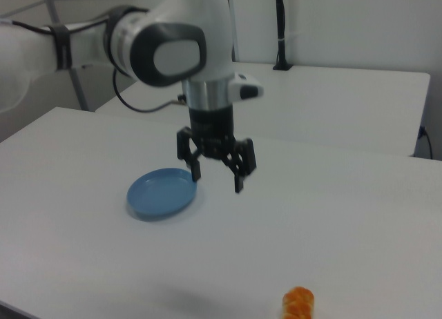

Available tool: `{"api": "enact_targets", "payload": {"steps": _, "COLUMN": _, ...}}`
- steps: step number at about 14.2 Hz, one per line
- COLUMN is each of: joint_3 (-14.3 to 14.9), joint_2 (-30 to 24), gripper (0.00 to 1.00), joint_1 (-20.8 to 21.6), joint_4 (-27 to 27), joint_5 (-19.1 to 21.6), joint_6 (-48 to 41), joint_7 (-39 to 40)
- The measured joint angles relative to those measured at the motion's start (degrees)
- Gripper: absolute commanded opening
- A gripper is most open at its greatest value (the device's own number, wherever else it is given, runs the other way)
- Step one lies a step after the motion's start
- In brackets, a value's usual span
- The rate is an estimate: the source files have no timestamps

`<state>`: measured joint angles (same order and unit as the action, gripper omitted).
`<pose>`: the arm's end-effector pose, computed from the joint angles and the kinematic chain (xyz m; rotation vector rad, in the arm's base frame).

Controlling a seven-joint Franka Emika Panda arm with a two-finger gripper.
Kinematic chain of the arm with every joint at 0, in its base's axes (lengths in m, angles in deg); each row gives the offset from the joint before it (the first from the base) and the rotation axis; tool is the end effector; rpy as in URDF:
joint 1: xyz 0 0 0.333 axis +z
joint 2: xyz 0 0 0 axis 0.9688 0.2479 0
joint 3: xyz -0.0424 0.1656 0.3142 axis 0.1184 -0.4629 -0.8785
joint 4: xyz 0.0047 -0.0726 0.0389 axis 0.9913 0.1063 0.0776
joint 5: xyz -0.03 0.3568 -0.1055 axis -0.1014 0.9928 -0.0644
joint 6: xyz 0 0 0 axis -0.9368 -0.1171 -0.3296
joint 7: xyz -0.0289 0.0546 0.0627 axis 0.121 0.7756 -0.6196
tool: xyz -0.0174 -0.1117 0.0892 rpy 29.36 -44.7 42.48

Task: Put the bread on a plate
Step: 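Move the open gripper over the bread piece with orange topping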

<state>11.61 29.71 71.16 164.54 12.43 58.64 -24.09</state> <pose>0.4848 -0.2352 0.5559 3.1283 0.0536 -0.1419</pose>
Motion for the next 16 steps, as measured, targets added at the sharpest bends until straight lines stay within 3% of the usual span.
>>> {"api": "enact_targets", "payload": {"steps": 10, "joint_3": 0.2, "joint_2": 0.7, "gripper": 1.0, "joint_1": -15.3, "joint_4": 18.8, "joint_5": -0.4, "joint_6": 29.5, "joint_7": 15.0}}
{"api": "enact_targets", "payload": {"steps": 16, "joint_3": 0.2, "joint_2": 6.0, "gripper": 1.0, "joint_1": -18.0, "joint_4": 22.0, "joint_5": -0.4, "joint_6": 39.8, "joint_7": 17.6}}
